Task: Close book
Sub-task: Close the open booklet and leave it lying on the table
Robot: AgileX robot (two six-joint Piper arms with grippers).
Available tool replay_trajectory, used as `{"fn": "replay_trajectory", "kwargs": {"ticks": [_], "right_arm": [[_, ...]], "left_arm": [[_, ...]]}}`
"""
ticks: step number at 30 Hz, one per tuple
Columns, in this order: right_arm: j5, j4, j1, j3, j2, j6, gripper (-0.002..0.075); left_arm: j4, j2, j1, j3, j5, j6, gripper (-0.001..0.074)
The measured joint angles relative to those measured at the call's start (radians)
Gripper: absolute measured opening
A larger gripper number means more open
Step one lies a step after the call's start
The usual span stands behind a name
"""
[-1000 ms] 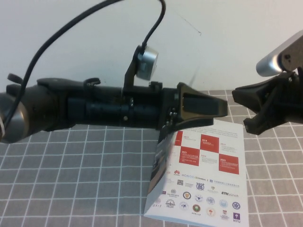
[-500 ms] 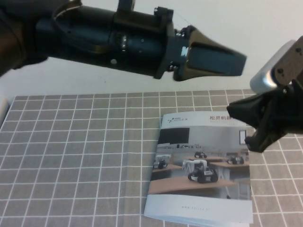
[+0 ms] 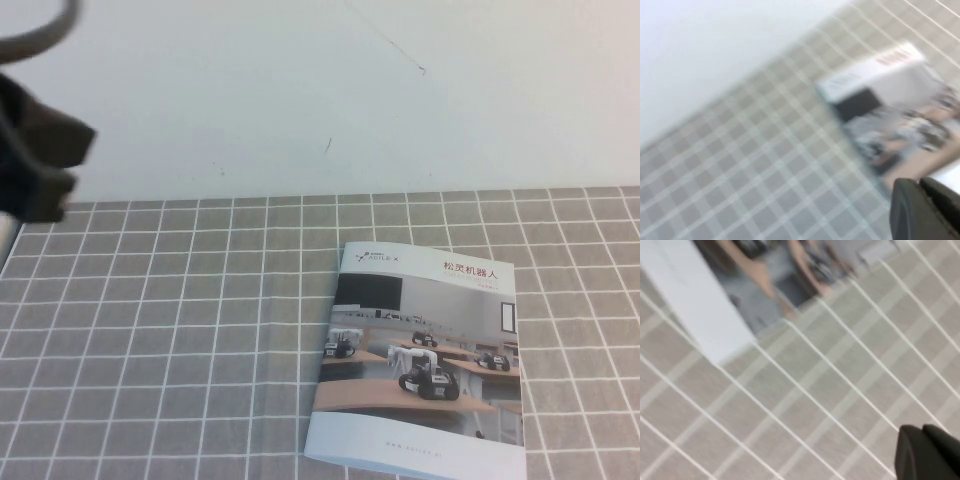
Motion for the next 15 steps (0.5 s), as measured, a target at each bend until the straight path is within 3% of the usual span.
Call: {"fn": "replay_trajectory", "kwargs": {"ticks": [4,15], "right_arm": [[0.02,-0.085,-0.002,0.02,-0.17,0.093,-0.0003],[-0.089,-0.084,-0.002,0.251,-0.686,0.289,-0.0003]], "left_arm": [[0.066,-0.198,0.002,0.186,-0.135,-0.044,0.0001],[0.047,-0.722,0.002,0.795,-0.566,-0.068,0.0]]}}
